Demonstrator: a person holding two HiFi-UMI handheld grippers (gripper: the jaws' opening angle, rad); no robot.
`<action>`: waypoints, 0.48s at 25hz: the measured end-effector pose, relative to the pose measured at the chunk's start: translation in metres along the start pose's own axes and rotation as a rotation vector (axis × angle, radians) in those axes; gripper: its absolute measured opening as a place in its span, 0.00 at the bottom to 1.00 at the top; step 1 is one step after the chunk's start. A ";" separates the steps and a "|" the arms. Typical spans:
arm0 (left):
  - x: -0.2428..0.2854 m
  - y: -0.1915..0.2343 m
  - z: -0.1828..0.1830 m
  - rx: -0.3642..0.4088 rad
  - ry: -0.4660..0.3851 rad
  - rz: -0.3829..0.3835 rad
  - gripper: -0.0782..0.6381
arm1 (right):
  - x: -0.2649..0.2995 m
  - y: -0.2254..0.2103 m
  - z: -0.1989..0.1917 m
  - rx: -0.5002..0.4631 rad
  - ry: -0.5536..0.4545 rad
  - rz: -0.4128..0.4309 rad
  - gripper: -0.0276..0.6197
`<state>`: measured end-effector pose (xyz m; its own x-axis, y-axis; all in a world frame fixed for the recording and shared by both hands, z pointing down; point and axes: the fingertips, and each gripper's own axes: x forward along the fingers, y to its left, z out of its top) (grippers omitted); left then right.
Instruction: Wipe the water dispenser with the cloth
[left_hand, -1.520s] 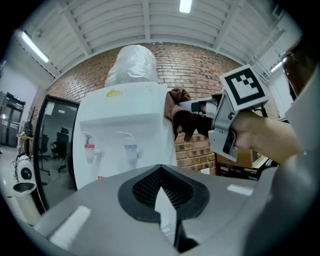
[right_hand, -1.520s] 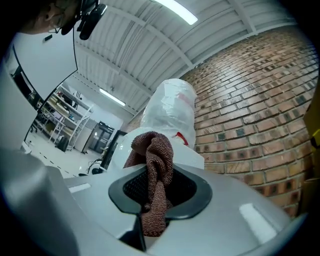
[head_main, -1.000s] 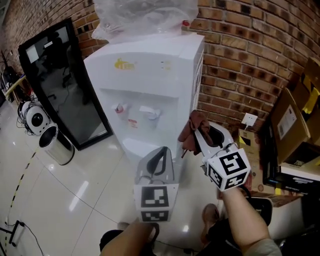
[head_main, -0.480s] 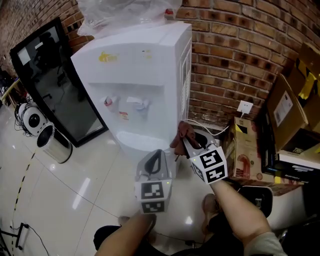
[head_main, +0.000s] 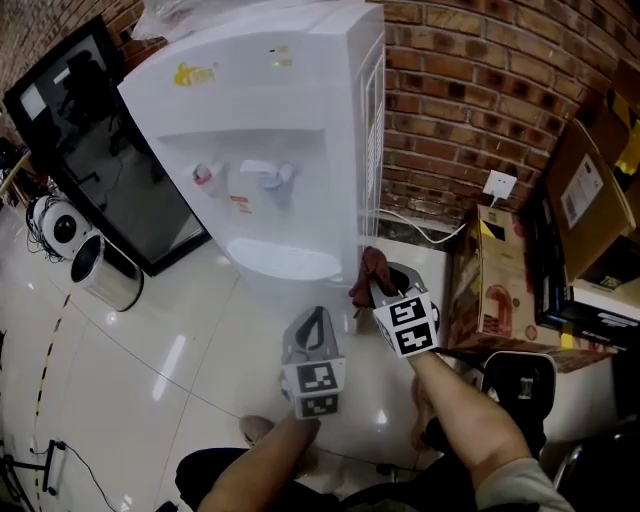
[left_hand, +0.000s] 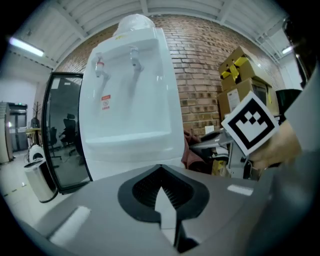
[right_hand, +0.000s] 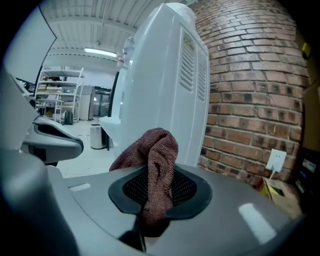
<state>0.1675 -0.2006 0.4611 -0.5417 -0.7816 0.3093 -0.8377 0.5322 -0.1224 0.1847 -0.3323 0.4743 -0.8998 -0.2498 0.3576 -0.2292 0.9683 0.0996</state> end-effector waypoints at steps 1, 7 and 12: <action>0.004 0.002 -0.010 0.010 0.015 0.007 0.11 | 0.004 0.000 -0.011 0.029 0.010 -0.011 0.18; 0.027 0.012 -0.057 0.016 0.088 0.056 0.11 | 0.024 0.010 -0.082 0.134 0.097 -0.038 0.18; 0.040 0.007 -0.089 0.008 0.143 0.055 0.11 | 0.042 0.013 -0.122 0.163 0.158 -0.040 0.18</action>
<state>0.1461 -0.1992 0.5568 -0.5721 -0.6965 0.4331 -0.8078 0.5698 -0.1507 0.1890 -0.3316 0.6040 -0.8224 -0.2739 0.4986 -0.3320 0.9428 -0.0297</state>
